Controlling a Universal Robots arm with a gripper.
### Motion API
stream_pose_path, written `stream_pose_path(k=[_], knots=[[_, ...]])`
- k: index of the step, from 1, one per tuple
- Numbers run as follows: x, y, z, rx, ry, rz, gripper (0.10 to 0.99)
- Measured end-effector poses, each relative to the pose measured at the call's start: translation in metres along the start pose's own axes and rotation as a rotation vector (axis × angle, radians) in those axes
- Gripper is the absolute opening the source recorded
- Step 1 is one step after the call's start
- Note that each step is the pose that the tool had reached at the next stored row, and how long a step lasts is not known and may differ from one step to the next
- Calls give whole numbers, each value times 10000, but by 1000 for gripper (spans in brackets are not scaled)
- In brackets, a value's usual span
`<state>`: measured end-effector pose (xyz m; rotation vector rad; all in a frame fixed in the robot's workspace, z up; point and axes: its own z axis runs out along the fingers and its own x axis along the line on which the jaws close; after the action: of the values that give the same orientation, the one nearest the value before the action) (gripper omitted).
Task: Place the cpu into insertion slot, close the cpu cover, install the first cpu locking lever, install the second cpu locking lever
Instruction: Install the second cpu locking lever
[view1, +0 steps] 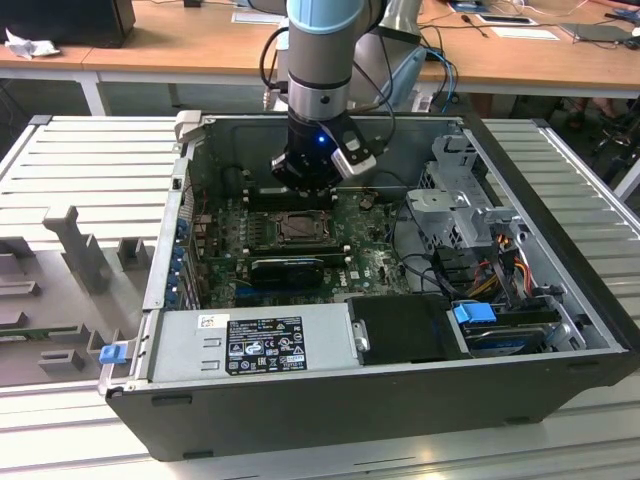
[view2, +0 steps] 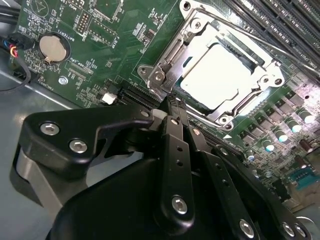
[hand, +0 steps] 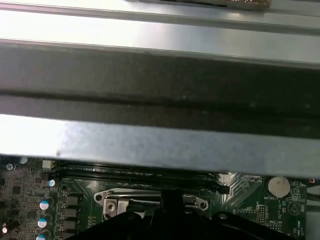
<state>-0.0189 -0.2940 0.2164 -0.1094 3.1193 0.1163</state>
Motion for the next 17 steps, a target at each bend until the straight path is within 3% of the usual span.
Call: stream_pose_path(k=[4, 8, 17], knots=[[2, -31, -24, 1, 0, 1, 106], [-1, -23, -143, 0, 0, 0, 106], [7, -121, -165, 2, 1, 2, 106]])
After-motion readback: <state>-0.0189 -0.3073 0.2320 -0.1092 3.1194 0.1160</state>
